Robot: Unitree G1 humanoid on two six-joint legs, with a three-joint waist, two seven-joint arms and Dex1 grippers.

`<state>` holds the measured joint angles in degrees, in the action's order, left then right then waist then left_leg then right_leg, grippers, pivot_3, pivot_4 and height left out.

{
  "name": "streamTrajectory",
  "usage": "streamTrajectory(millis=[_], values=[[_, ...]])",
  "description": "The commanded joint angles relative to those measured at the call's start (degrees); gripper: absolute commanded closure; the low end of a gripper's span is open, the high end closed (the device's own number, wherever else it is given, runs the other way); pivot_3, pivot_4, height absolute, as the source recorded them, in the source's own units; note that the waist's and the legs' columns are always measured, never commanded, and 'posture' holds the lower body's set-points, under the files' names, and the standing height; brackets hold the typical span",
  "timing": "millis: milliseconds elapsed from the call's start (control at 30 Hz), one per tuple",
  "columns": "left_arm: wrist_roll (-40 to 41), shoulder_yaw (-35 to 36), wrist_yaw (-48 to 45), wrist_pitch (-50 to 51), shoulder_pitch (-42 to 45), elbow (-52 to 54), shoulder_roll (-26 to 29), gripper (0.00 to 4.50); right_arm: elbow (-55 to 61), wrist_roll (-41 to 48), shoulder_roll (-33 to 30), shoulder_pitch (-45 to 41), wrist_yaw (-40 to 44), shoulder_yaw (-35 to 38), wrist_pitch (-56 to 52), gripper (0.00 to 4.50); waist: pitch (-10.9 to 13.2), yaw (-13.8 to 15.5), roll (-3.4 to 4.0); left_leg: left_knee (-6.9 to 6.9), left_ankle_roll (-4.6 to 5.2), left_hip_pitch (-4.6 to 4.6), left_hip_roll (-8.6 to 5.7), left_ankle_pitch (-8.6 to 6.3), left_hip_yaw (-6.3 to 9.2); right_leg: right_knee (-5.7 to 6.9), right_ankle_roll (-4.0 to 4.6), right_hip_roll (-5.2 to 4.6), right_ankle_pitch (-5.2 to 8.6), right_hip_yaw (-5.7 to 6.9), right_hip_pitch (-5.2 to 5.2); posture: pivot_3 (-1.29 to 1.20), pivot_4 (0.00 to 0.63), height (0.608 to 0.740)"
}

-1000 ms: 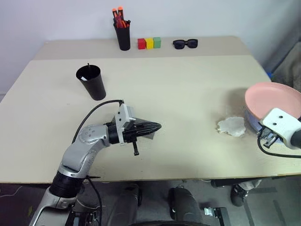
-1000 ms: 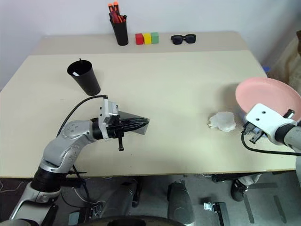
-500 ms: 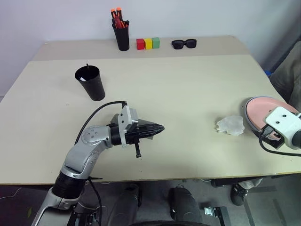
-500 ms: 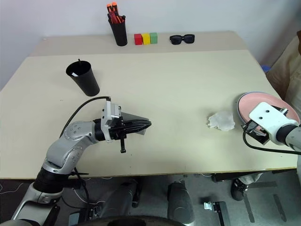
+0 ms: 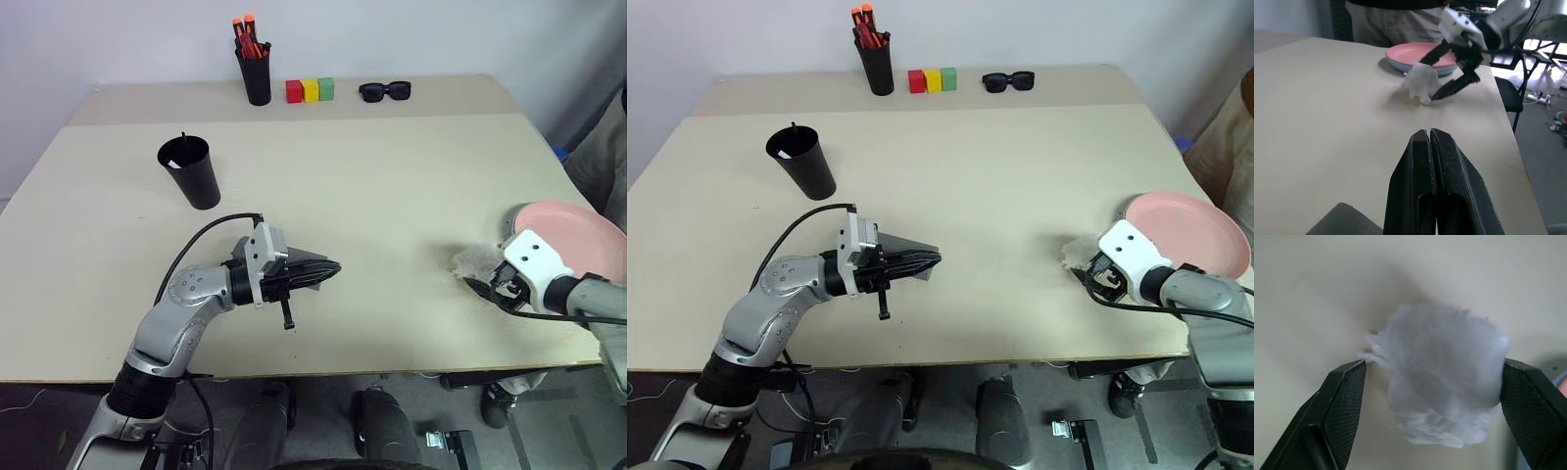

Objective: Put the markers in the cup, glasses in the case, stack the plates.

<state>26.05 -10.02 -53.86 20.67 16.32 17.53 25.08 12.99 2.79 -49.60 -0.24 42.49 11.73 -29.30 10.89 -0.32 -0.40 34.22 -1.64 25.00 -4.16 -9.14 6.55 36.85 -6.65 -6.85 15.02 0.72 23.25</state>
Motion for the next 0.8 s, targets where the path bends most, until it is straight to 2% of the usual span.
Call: streamTrajectory(millis=[33, 200, 233, 400, 500, 700, 800], values=[[0.1, 0.6, 0.3, -1.0, -0.4, 2.2, 0.3, 4.48, -0.6, -0.9, -0.7, -1.0, -1.1, 0.2, 1.5, 1.72, 0.0, 0.0, 0.00, 0.00, 0.00, 0.00, 0.00, 0.00, 0.00, 0.00, 0.00, 0.00, 0.00, 0.00, 0.00, 0.00, 0.150, 0.740], [-0.1, 0.3, 0.6, -1.2, -0.8, 2.2, 0.2, 4.48, 0.6, -1.2, -1.8, -1.6, -1.4, 1.0, 1.4, 4.24, 0.0, 0.0, 0.00, 0.00, 0.00, 0.00, 0.01, 0.00, 0.00, 0.00, 0.00, 0.02, 0.00, 0.00, 0.00, 0.00, 0.150, 0.740], [-0.1, 0.2, 0.7, -1.2, -0.7, 2.1, 0.1, 4.48, 1.0, -1.2, -2.0, -1.8, -1.4, 1.2, 1.3, 4.48, 0.0, 0.0, 0.00, 0.00, 0.01, 0.00, 0.01, 0.00, 0.00, 0.00, 0.00, 0.01, 0.00, 0.00, 0.00, 0.00, 0.150, 0.740], [-0.2, 0.6, 0.8, -1.4, -0.3, 1.6, 0.0, 4.48, 3.2, 0.6, -4.4, -6.3, -2.1, 6.7, -2.5, 4.48, 0.0, -0.1, 0.02, 0.00, 0.01, 0.00, 0.00, -0.01, -0.01, 0.01, -0.01, 0.01, 0.00, -0.05, 0.02, 0.00, 0.150, 0.740], [-0.3, 1.3, 1.0, -1.5, -0.3, 1.1, 0.2, 4.48, -0.1, -0.5, -6.0, -8.8, -4.1, 8.8, -4.0, 4.48, 0.0, -0.1, 0.01, -0.01, 0.01, 0.00, 0.00, -0.01, -0.01, 0.01, -0.01, 0.01, 0.00, -0.06, 0.03, 0.00, 0.150, 0.740], [-0.5, 2.5, 1.7, -2.3, -0.1, 0.5, 0.6, 4.48, -10.4, -4.6, -8.2, -9.6, -7.2, 7.0, -1.7, 4.48, 0.0, 0.6, -0.02, -0.01, 0.05, 0.00, -0.01, -0.03, -0.12, -0.11, 0.01, 0.01, -0.01, -0.07, -0.01, 0.00, 0.150, 0.740], [0.7, 3.5, 2.4, -1.3, 0.3, 1.7, 0.7, 4.48, -14.2, -6.0, -8.5, -9.6, -7.1, 4.6, 0.5, 3.43, 0.0, 0.8, 0.00, -0.01, 0.06, 0.00, 0.00, -0.04, -0.17, -0.12, 0.01, 0.01, -0.01, -0.09, 0.00, 0.00, 0.150, 0.740]])
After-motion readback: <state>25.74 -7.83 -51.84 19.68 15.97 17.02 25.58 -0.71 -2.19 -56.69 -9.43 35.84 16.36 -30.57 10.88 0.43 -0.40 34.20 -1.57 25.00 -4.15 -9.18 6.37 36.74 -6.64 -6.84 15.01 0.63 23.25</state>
